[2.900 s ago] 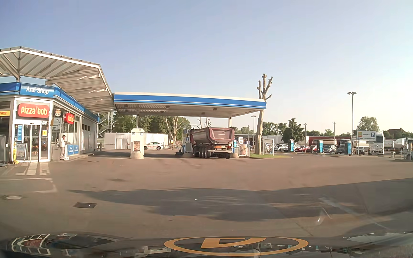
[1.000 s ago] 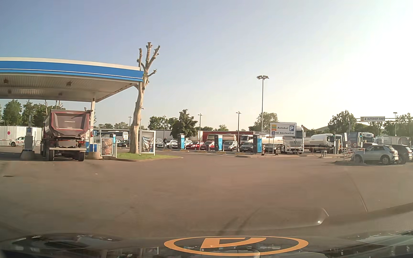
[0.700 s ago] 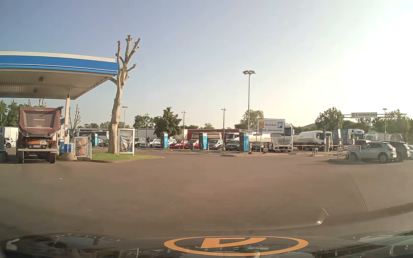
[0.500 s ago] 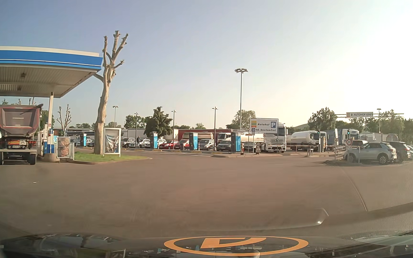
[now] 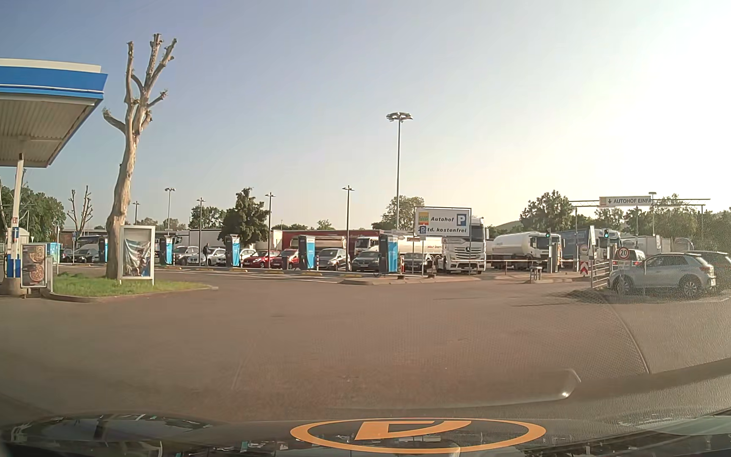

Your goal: Follow the waypoints while adhering to traffic rules and regulations

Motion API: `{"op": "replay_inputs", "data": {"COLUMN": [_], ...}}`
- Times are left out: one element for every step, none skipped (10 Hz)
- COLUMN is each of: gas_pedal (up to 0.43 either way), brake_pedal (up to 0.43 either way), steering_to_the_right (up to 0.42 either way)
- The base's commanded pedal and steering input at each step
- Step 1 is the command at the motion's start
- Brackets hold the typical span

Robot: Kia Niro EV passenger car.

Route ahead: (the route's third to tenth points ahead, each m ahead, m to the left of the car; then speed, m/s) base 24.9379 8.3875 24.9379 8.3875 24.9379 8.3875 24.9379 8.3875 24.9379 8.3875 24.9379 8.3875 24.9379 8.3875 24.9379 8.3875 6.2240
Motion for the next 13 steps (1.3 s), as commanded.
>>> {"op": "replay_inputs", "data": {"gas_pedal": [0.067,0.059,0.059,0.059,0.047,0.047,0.047,0.047,0.047,0.047,0.047,0.047,0.047], "brake_pedal": [0.000,0.000,0.000,0.000,0.000,0.000,0.000,0.000,0.000,0.000,0.000,0.000,0.000], "steering_to_the_right": [0.029,0.017,0.008,-0.002,-0.014,-0.031,-0.047,-0.063,-0.074,-0.091,-0.108,-0.117,-0.120]}}
